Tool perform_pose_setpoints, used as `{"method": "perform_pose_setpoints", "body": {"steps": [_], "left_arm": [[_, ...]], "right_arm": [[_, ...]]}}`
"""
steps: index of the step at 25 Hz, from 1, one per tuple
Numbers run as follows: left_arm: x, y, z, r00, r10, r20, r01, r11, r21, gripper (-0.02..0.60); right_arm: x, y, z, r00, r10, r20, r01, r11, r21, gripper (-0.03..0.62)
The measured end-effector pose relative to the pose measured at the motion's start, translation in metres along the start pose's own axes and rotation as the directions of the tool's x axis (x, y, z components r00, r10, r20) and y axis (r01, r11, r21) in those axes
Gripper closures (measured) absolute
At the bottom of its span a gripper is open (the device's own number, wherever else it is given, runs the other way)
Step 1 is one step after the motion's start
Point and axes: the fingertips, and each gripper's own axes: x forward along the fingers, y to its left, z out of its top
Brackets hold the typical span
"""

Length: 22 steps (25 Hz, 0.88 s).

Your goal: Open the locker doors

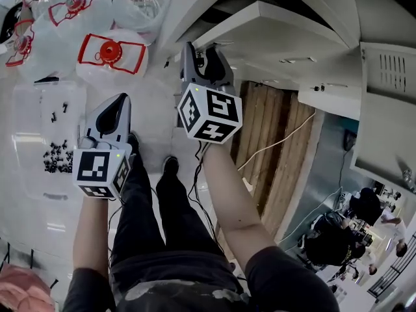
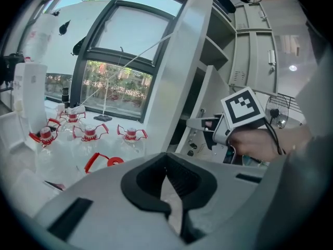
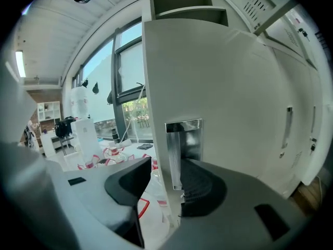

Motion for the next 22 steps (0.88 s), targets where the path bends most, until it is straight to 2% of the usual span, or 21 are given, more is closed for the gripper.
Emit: {"method": "perform_pose_setpoints", "body": {"steps": [4,7,22], "left_arm": [[-0.004,-0.010,-0.004,1.000,-0.013,-0.001,0.013,1.000,-0.002,0.572],[-0.008,-0.018,-0.007,1.000,-0.018,-0.004,0.018,1.000,0.000,0.572],[-0.016,-0.067,-0.019,0.998,-0.058,-0.006,0.058,0.998,-0.001,0.572]], "right_arm": [[-0.013,-0.006,-0.005,0.999,-0.034,-0.014,0.035,0.999,0.007,0.445],[-0.023,-0.008,-0.009,0.999,-0.037,-0.023,0.037,0.999,0.003,0.447],[-0.084,-0.025,-0.032,0.996,0.056,-0.068,-0.059,0.997,-0.055,0.445]]}}
